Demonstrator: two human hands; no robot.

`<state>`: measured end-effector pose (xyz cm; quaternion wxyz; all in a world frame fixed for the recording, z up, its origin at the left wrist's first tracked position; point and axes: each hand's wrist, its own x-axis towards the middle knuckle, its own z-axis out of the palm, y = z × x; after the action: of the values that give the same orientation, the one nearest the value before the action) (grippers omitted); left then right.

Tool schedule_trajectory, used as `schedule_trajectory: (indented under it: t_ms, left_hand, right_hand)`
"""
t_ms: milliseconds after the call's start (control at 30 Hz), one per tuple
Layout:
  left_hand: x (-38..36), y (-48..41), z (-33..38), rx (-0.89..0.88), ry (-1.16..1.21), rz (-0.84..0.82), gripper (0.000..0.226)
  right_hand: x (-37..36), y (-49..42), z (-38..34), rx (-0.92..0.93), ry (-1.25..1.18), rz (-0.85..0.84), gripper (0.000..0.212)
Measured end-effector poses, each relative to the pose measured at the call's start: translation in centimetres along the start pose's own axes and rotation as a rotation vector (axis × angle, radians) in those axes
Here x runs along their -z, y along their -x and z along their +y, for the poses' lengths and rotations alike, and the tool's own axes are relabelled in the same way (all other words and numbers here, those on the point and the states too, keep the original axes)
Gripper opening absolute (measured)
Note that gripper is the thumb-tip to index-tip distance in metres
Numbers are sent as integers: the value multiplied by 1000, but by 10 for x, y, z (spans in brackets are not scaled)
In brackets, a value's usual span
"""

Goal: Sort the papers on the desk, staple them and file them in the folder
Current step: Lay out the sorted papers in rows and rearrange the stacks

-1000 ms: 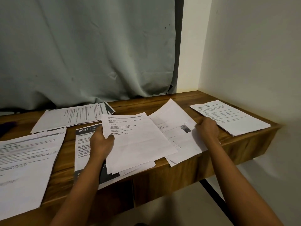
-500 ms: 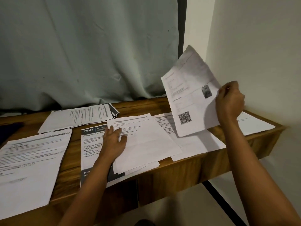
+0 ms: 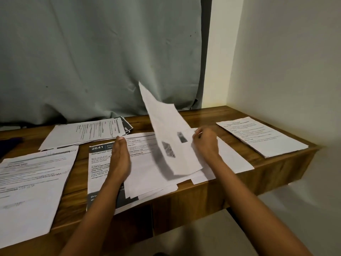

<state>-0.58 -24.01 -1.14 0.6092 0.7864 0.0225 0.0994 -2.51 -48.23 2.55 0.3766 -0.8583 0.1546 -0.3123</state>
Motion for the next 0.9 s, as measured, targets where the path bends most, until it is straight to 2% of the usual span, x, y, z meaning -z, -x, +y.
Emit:
schedule_trajectory:
  t_ms: [133,200,267,300,367,433,533,600,667,800,900]
  left_hand:
    - [2,-8,-5,19,68,10,92]
    - [2,-1,3,39,111,-10,80]
    - [1,4,6,-30,101,-8,63]
    - [1,7,7,-69,70,-10,63]
    - [2,5,2,-117,-61,-9,79]
    - [4,1,-4,-121,-219,4,93]
    - [3,-3,-6,-113,-291,31,99]
    - [2,-2,-6,-125,-301,43,98]
    - [3,-2,-6,-132,-306,59,96]
    - [4,-2,-7,-147,-282,129,88]
    - [5,-2,-8,-178,-247,176,73]
  right_hand:
    - [-22,17,-5,17,93,-126,15]
    - [-26,23,-6,48,117,-163,15]
    - [-29,26,-5,85,120,-199,13]
    - [-29,25,-4,92,112,-222,12]
    - [-25,20,2,83,99,-248,13]
    - [-14,7,14,62,172,-170,18]
    - [10,-18,46,-127,477,-51,39]
    - [27,-30,65,-321,597,-80,55]
    - [38,-38,78,-414,619,-141,64]
    - [45,-46,88,-424,612,-203,70]
    - [50,-48,87,-395,603,-219,64]
